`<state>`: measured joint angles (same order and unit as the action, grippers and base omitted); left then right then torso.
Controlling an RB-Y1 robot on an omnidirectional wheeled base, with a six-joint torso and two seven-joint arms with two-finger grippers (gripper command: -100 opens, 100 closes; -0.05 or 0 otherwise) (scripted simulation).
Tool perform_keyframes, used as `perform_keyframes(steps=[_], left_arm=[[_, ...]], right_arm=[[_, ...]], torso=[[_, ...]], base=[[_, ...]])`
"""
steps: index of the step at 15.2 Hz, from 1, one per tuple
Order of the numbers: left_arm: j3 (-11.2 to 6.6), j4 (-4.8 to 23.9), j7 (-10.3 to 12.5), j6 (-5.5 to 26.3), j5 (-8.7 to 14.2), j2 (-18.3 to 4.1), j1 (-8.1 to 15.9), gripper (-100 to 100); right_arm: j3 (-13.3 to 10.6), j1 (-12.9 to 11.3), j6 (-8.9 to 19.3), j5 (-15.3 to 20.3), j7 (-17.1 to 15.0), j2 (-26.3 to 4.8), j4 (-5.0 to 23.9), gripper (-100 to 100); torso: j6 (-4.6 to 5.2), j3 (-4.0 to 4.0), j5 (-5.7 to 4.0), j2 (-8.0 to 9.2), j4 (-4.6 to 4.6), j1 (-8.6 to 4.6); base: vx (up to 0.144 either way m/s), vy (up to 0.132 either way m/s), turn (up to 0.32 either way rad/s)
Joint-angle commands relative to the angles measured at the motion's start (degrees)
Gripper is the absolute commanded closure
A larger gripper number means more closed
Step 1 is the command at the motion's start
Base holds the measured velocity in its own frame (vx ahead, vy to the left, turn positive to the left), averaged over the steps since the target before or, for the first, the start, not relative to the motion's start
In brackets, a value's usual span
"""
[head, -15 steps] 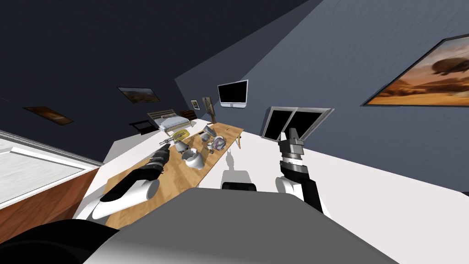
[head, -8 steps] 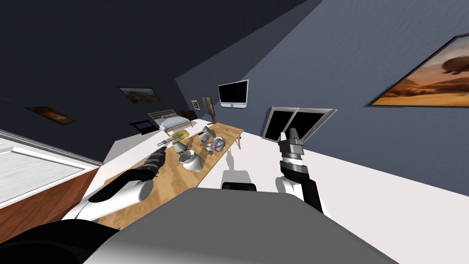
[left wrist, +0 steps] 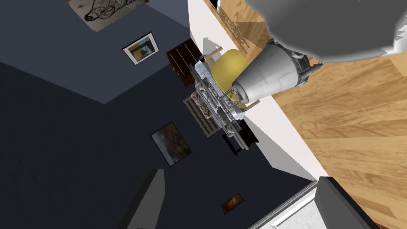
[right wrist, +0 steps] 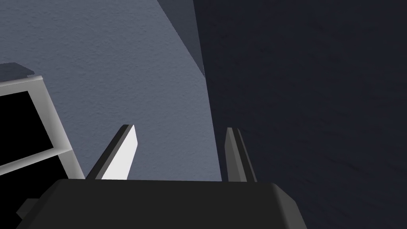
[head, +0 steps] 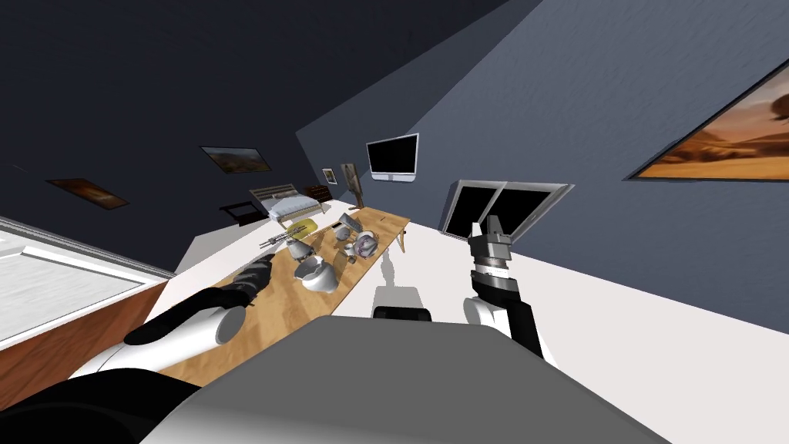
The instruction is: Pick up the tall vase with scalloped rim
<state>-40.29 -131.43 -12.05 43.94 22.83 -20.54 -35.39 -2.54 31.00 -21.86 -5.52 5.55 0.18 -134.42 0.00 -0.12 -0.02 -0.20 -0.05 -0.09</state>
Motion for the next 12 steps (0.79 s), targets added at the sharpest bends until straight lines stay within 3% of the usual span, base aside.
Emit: perform_keyframes(steps=[1, 4, 5, 7, 8, 11, 12], left_arm=[[-1.47, -0.1, -0.1, 2.9, 1.6, -0.4, -0.1, -100], [-1.47, -0.1, -0.1, 5.2, 1.6, -0.4, -0.1, -100], [-2.80, -0.3, -0.3, 7.2, 3.3, -0.8, -0.3, -100], [-2.80, -0.3, -0.3, 9.2, 3.3, -0.8, -0.3, -100], [-4.01, -0.5, -0.4, 10.5, 5.1, -1.1, -0.6, -100], [-4.01, -0.5, -0.4, 13.1, 5.1, -1.1, -0.6, -100], [-5.10, -0.7, -0.5, 15.1, 6.8, -1.5, -0.9, -100]], right_arm=[[0.0, 0.0, 0.0, 0.0, 0.0, 0.0, 0.0, 0], [0.0, 0.0, 0.0, 0.0, 0.0, 0.0, 0.0, 0], [0.0, 0.0, 0.0, 0.0, 0.0, 0.0, 0.0, 0], [0.0, 0.0, 0.0, 0.0, 0.0, 0.0, 0.0, 0], [0.0, 0.0, 0.0, 0.0, 0.0, 0.0, 0.0, 0], [0.0, 0.0, 0.0, 0.0, 0.0, 0.0, 0.0, 0], [0.0, 0.0, 0.0, 0.0, 0.0, 0.0, 0.0, 0]], torso=[[0.00, 0.00, 0.00, 0.00, 0.00, 0.00], [0.00, -0.02, 0.00, -0.04, -0.01, 0.00], [0.00, 0.01, 0.01, 0.01, 0.00, 0.03], [-0.01, -0.01, 0.01, -0.04, 0.00, 0.02], [0.00, -0.02, 0.01, -0.04, -0.01, 0.02], [0.00, -0.05, -0.01, -0.10, -0.02, -0.03], [0.00, -0.02, 0.00, -0.03, -0.01, 0.00]], base=[[0.054, -0.021, 0.024], [0.051, -0.018, 0.019], [0.048, -0.011, 0.031], [0.062, -0.020, 0.023], [0.076, -0.036, 0.031], [0.061, -0.027, 0.021], [0.048, -0.020, 0.031]])
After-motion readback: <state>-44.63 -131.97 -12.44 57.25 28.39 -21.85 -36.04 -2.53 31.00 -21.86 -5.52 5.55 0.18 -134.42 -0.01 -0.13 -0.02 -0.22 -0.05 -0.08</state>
